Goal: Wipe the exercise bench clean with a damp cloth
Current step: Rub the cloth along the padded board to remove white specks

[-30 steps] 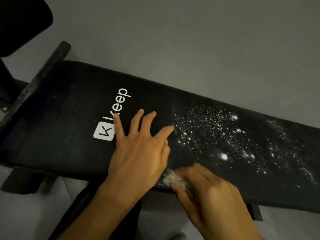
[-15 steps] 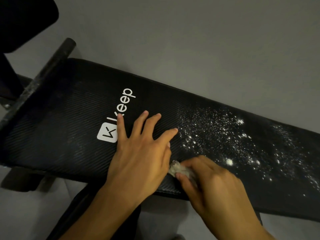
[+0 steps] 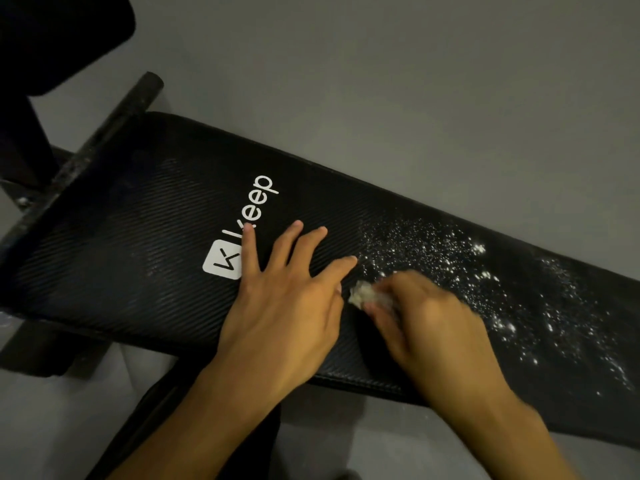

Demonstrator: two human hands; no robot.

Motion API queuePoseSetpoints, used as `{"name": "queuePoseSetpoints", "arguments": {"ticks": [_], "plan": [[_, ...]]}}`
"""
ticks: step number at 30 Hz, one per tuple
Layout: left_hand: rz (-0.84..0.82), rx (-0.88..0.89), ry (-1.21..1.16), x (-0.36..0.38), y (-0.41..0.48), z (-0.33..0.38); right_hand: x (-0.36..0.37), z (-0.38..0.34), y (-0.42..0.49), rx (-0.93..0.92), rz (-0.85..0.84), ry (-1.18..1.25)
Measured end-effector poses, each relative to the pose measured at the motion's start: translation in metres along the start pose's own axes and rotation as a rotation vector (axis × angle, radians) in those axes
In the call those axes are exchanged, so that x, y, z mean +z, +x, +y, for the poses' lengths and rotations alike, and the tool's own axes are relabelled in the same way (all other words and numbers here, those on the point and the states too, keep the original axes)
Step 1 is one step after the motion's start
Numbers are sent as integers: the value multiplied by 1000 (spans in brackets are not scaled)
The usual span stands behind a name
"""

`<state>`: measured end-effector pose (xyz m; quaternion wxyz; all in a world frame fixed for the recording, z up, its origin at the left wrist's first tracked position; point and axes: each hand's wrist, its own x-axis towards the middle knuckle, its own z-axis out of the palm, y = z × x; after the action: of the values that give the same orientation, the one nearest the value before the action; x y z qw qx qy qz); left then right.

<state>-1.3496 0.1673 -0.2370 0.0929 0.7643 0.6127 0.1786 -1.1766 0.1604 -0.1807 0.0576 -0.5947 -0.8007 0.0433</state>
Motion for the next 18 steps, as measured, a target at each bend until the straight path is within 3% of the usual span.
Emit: {"name": "queuePoseSetpoints", "arguments": {"ticks": [9, 18], "plan": [[10, 3, -4, 2, -1, 0, 1, -4, -14, -4, -20, 85], [17, -19, -3, 2, 0, 1, 1, -5, 37, 43, -4, -32]]}}
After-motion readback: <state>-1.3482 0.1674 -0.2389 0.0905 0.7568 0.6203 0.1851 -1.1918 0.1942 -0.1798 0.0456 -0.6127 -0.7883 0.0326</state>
